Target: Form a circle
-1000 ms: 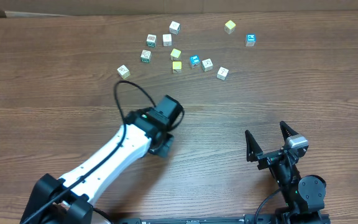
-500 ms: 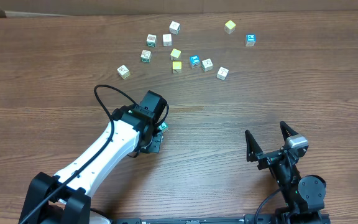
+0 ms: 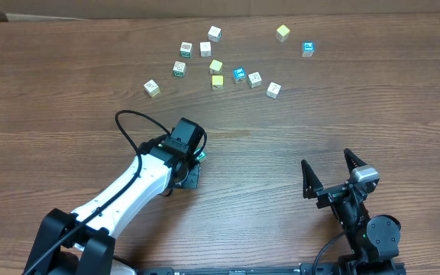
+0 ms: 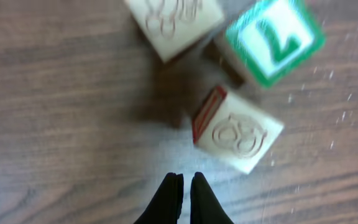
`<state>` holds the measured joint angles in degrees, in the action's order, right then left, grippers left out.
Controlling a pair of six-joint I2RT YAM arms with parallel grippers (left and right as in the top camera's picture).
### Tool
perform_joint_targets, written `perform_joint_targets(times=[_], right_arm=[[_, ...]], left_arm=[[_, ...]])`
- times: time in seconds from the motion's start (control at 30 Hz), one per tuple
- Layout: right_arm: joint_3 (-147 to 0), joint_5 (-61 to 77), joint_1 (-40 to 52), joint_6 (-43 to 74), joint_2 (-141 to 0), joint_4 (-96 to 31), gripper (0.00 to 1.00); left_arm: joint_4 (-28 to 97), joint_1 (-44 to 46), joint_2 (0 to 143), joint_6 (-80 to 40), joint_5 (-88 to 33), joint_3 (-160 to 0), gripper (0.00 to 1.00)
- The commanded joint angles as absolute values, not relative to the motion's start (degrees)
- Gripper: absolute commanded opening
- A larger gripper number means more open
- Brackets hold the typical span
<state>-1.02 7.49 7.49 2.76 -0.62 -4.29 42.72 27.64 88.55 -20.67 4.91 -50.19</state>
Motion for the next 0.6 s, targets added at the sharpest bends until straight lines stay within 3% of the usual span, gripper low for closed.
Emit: perform_joint_targets(times=[0.0,0.57], right_arm=[[-0.4,7.4,7.2,2.5,-0.2,-4.0,1.0],[-0.4,7.4,7.2,2.5,-0.2,-4.0,1.0]], left_arm=[[41.3,27.4,88.1,-20.7,6.6,-49.7,0.04],[40.2,27.4,90.5,-19.7,6.6,-48.8,0.04]])
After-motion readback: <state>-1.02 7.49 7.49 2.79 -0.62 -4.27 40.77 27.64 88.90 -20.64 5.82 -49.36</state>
